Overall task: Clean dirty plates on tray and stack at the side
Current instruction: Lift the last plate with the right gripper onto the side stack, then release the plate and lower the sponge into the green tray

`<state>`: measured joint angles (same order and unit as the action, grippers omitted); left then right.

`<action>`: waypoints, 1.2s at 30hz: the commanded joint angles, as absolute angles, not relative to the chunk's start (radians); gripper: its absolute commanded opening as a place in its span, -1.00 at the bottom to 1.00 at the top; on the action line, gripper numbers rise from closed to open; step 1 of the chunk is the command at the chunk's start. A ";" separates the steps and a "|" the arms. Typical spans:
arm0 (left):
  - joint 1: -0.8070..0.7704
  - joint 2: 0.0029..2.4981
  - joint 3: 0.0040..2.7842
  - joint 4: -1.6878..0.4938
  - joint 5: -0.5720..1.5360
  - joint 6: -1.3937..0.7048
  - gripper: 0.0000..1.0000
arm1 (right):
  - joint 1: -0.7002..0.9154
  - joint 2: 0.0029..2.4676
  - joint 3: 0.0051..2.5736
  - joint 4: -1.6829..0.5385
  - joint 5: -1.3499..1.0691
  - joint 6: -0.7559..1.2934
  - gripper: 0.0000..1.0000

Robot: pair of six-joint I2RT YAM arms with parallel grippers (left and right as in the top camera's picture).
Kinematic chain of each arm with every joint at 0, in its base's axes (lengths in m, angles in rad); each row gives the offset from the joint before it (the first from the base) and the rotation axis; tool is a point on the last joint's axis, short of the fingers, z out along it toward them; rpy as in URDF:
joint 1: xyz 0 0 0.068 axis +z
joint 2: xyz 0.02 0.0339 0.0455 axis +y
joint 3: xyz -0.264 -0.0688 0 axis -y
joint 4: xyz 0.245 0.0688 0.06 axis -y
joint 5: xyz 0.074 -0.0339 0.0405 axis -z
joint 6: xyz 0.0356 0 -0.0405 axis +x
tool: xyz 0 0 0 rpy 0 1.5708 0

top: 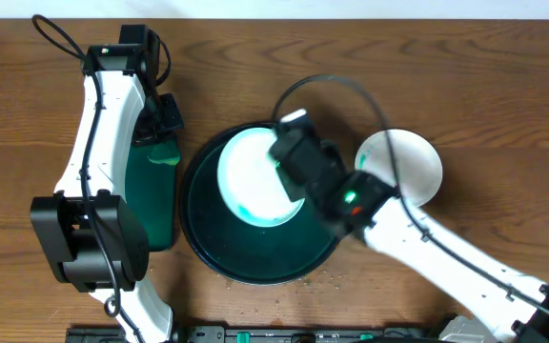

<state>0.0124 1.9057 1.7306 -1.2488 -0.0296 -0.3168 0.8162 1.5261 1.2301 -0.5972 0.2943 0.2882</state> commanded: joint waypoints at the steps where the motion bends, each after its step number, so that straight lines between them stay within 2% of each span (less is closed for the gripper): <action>1: 0.017 1.895 1.756 -1.253 -0.038 -0.292 -0.85 | 0.658 1.472 1.247 -0.596 -0.150 0.347 -0.98; 7: 0.017 1.895 1.756 -1.255 -0.038 -0.281 -0.86 | 0.311 1.412 1.246 -0.719 -0.262 0.408 -0.98; 8: 0.017 1.895 1.756 -1.255 -0.038 -0.281 -0.86 | 0.293 1.412 1.246 -0.729 -0.259 0.408 -0.98; 14: 0.017 1.895 1.756 -1.256 -0.038 -0.281 -0.85 | 0.052 1.445 1.205 -0.852 -0.088 0.408 -0.98; 21: 0.017 1.895 1.756 -1.256 -0.038 -0.281 -0.85 | -0.074 1.515 1.050 -0.748 -0.005 0.408 -0.98; 27: 0.017 1.895 1.756 -1.256 -0.076 -0.281 -0.86 | -0.099 1.567 0.986 -0.642 -0.004 0.406 -0.98; 30: 0.017 1.895 1.756 -1.256 -0.084 -0.281 -0.85 | -0.098 1.575 0.986 -0.608 -0.009 0.389 -0.73; 33: 0.017 1.895 1.754 -1.256 -0.098 -0.274 -0.86 | -0.093 1.575 0.991 -0.593 -0.057 0.342 -0.26; 36: 0.026 1.895 1.740 -1.256 -0.098 -0.258 -0.86 | -0.081 1.573 1.016 -0.617 -0.128 0.284 0.04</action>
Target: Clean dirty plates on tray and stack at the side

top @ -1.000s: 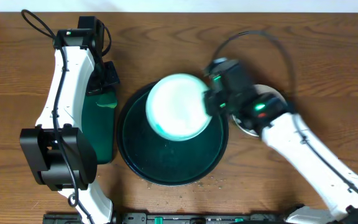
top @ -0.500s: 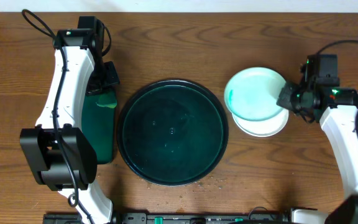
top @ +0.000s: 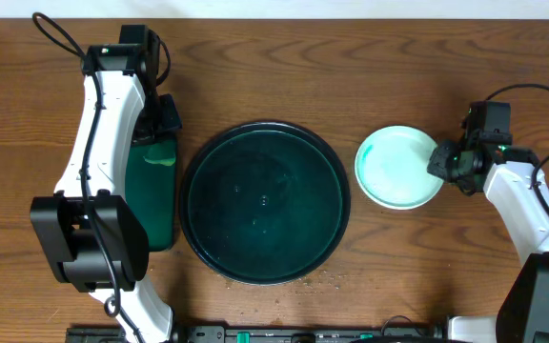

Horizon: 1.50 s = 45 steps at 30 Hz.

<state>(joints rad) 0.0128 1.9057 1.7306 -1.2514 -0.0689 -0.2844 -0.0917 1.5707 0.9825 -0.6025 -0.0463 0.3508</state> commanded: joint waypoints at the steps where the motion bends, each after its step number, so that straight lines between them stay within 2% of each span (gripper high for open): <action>1: 0.031 1.895 1.734 -1.256 -0.098 -0.258 -0.85 | -0.075 1.571 1.029 -0.631 -0.153 0.266 0.08; 3: 0.052 1.895 1.711 -1.255 -0.098 -0.255 -0.86 | -0.055 1.563 1.067 -0.671 -0.194 0.227 0.22; 9: 0.131 1.895 1.611 -1.229 -0.083 -0.196 -0.85 | 0.036 1.560 1.212 -0.788 -0.215 0.167 0.43; 20: 0.229 1.895 1.332 -1.007 -0.039 -0.142 -0.84 | 0.233 1.560 1.240 -0.785 -0.218 0.167 0.50; 22: 0.236 1.895 1.328 -1.008 -0.033 -0.142 -0.72 | 0.255 1.560 1.240 -0.781 -0.218 0.167 0.51; 27: 0.235 1.888 1.335 -1.018 -0.033 -0.142 0.10 | 0.276 1.560 1.240 -0.775 -0.218 0.171 0.56; 32: 0.223 1.825 1.411 -1.100 0.010 -0.097 0.40 | 0.276 1.560 1.245 -0.778 -0.218 0.179 0.64; 40: 0.152 1.502 1.452 -1.088 0.027 -0.196 0.44 | 0.258 1.472 1.378 -0.907 -0.187 0.178 0.85; 41: 0.147 1.464 1.452 -1.087 0.027 -0.196 0.43 | 0.250 1.447 1.413 -0.939 -0.169 0.178 0.99; 45: 0.143 1.353 1.452 -1.088 0.027 -0.196 0.44 | 0.221 1.335 1.521 -1.015 -0.117 0.178 0.98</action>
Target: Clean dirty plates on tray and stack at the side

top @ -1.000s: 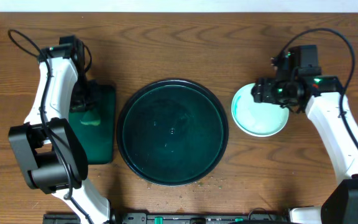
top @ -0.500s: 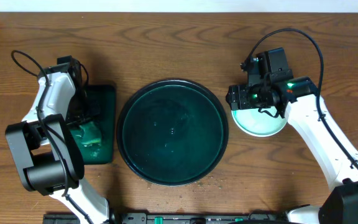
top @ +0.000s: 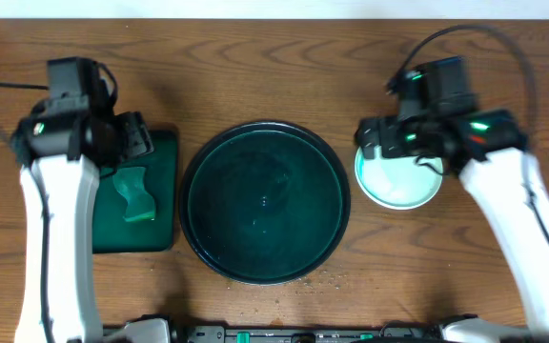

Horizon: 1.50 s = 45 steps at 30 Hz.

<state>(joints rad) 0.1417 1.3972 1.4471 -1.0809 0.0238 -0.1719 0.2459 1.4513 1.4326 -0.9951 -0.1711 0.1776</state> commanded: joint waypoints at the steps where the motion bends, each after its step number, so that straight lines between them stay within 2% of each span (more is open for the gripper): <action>1: 0.143 1.336 1.452 -1.088 0.027 -0.196 0.44 | 0.219 1.313 1.530 -1.013 -0.114 0.178 0.98; 12: 0.143 1.262 1.450 -1.090 0.027 -0.196 0.45 | 0.216 1.028 1.542 -1.016 -0.113 0.178 0.98; 15: 0.143 1.262 1.449 -1.092 0.027 -0.196 0.45 | 0.216 0.989 1.541 -1.082 -0.110 0.178 0.98; 26: 0.143 1.262 1.449 -1.092 0.027 -0.196 0.46 | 0.202 0.947 1.469 -1.064 0.168 0.178 0.99; 30: 0.143 1.262 1.449 -1.092 0.027 -0.196 0.46 | 0.146 0.855 1.290 -0.931 0.164 0.178 0.99; 37: 0.143 1.262 1.449 -1.092 0.027 -0.196 0.46 | 0.034 0.558 0.774 -0.513 0.020 0.088 0.99; 45: 0.143 1.262 1.449 -1.092 0.027 -0.196 0.47 | 0.006 0.184 0.279 -0.205 -0.011 0.097 0.99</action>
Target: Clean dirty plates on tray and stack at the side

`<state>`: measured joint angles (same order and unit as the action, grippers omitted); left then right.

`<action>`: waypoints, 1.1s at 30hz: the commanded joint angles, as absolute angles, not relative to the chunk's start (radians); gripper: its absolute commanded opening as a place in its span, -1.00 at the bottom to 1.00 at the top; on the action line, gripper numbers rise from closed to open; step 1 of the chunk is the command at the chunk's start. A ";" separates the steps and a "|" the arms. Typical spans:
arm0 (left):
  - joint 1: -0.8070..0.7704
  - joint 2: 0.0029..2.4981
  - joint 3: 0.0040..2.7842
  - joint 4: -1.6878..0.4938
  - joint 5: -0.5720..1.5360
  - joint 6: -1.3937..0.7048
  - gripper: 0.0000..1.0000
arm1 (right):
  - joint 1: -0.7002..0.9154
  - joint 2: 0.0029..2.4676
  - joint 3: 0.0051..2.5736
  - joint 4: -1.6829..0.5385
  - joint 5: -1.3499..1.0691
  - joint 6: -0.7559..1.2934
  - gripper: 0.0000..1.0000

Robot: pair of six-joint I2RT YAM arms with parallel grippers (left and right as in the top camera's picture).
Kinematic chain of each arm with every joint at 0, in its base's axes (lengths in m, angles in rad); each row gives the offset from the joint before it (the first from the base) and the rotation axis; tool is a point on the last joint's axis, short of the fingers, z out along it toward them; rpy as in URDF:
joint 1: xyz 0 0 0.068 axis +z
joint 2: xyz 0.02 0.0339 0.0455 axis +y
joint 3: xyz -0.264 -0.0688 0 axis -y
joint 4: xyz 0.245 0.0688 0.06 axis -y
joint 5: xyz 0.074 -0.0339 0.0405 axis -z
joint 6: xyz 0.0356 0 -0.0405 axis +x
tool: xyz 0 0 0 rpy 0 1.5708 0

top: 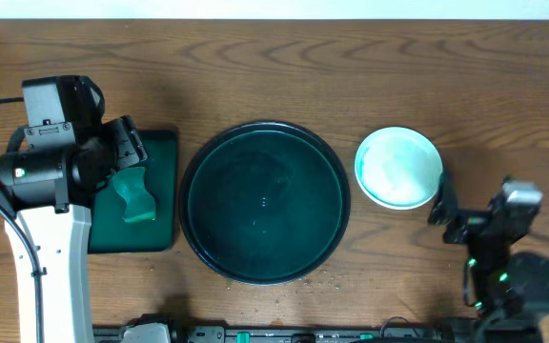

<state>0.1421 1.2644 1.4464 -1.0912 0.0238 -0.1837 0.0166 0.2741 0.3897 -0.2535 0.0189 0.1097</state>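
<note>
The round dark green tray (265,202) sits mid-table with no plate on it. To its right the pale white plates (398,168) rest stacked on the wood. A green sponge (134,195) lies loose on the dark green mat (160,224) left of the tray. My left gripper (127,151) hangs open above the mat's far end, just beyond the sponge and holding nothing. At the lower right my right gripper (446,214) is drawn back, open and empty, just off the plates' near right rim.
A few crumbs (327,277) lie on the wood at the tray's near edge. The left arm's white link (50,257) runs down the left side. The right arm's base (503,281) sits at the bottom right corner.
My right arm has drawn back from over the plates to the lower right corner. The left arm shifted slightly, staying above the mat. Sponge, tray and plates have not moved.
At first my right gripper held a plate over the tray while my left gripper was down at the sponge. Then the plate lay on the stack at the right, my right gripper at its rim. Later both arms were up and the sponge lay free; now both are pulled back.
</note>
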 commanded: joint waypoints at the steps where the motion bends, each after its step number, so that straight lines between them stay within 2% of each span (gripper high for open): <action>1: 0.143 1.262 1.449 -1.092 0.027 -0.196 0.46 | 0.006 0.155 0.242 -0.188 -0.013 0.100 0.98; 11: 0.143 1.262 1.449 -1.092 0.027 -0.196 0.46 | 0.008 0.005 0.012 -0.092 -0.020 0.099 0.99; 33: 0.143 1.262 1.449 -1.092 0.027 -0.196 0.47 | 0.008 0.005 0.006 -0.073 -0.031 0.099 0.98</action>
<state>0.1421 1.2644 1.4464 -1.0920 0.0238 -0.1837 0.0166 0.0143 0.0116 -0.0765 -0.0265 0.1093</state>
